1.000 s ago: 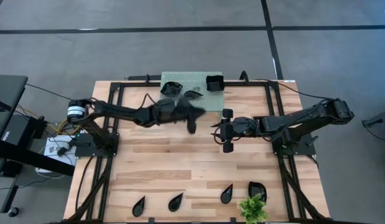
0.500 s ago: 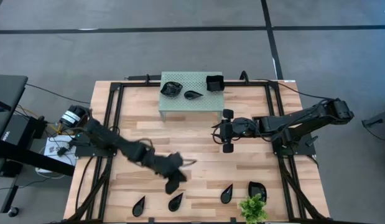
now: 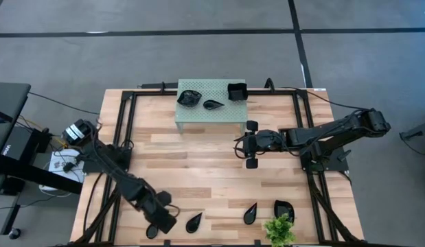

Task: Pick & Place Mini shaped plates
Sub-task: Stack the drop-shaped plate on top of the other drop-shaped plate on the shelf

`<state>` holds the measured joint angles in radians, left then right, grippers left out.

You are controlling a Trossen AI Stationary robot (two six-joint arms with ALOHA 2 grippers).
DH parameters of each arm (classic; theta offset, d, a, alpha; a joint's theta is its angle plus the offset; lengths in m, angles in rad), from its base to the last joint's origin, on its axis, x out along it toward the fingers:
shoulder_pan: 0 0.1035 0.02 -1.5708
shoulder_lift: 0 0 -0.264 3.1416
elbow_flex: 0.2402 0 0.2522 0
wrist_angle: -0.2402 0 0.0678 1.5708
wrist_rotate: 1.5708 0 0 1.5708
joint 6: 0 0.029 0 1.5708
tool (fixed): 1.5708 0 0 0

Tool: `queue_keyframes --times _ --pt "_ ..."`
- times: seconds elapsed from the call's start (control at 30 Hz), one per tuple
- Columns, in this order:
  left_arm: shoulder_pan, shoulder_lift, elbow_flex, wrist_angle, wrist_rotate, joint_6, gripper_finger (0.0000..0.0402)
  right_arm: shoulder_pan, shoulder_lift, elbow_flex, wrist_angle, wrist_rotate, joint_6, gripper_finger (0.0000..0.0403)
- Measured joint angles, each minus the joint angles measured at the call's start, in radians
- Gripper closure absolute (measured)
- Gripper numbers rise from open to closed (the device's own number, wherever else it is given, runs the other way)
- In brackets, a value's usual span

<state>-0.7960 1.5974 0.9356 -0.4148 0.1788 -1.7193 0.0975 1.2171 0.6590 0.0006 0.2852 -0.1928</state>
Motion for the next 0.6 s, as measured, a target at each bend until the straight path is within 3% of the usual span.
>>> queue_keyframes --times 0.13,0.3,0.4,0.6 --pt "-0.043 0.000 0.000 -0.041 0.036 -0.117 0.0346 -0.001 0.000 0.000 0.000 0.000 0.000 0.0266" --pt "-0.100 0.006 0.000 -0.039 -0.062 -0.237 0.0346 -0.001 0.000 0.000 0.002 0.000 0.000 0.0266" --pt "-0.117 0.034 0.000 -0.029 -0.111 -0.252 0.0346 -0.001 0.000 0.000 0.002 0.000 0.000 0.0265" --pt "-0.118 0.107 0.000 0.039 -0.116 -0.245 0.0346 -0.001 0.000 0.000 -0.001 0.000 0.000 0.0266"
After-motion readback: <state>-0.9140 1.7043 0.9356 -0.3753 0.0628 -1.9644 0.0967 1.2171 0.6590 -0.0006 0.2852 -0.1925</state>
